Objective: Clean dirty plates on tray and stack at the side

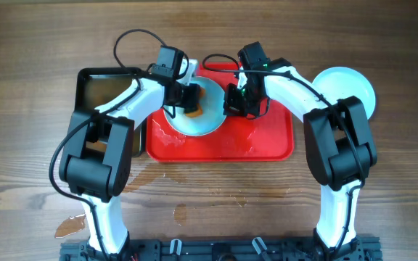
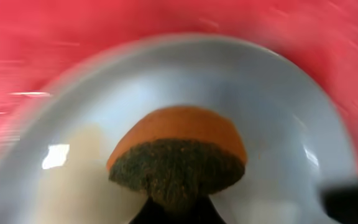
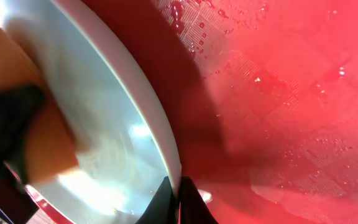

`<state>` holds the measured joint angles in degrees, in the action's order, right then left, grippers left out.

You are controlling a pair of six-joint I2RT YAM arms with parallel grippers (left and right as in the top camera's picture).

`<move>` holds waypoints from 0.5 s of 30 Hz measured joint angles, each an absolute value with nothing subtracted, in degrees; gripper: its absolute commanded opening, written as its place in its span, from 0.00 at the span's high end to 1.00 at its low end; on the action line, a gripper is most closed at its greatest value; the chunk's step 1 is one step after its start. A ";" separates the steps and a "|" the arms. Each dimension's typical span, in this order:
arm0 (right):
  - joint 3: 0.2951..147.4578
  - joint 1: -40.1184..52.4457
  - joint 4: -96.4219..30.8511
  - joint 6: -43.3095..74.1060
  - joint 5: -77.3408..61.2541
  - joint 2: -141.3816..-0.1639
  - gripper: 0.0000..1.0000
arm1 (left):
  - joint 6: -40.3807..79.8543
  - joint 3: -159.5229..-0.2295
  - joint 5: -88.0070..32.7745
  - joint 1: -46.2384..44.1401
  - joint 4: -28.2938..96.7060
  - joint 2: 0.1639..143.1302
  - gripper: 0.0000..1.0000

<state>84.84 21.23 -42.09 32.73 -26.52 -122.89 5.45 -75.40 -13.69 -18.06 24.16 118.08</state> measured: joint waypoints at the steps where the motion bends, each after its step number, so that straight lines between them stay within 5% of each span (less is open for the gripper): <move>1: 84.84 21.23 -42.09 32.73 -26.52 -122.89 0.96 | 6.42 -75.57 -12.43 -18.06 24.14 118.08 0.96; 7: 84.84 21.23 -42.09 32.73 -26.52 -122.89 0.96 | 19.00 -77.67 -0.91 -18.04 37.78 117.05 0.96; 15: 84.84 21.23 -42.06 32.73 -26.52 -122.89 0.96 | 2.02 -76.34 -24.93 -17.45 40.80 117.89 0.96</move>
<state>84.84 21.23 -42.06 32.73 -26.52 -122.89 2.02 -76.34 -24.93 -17.45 40.80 117.89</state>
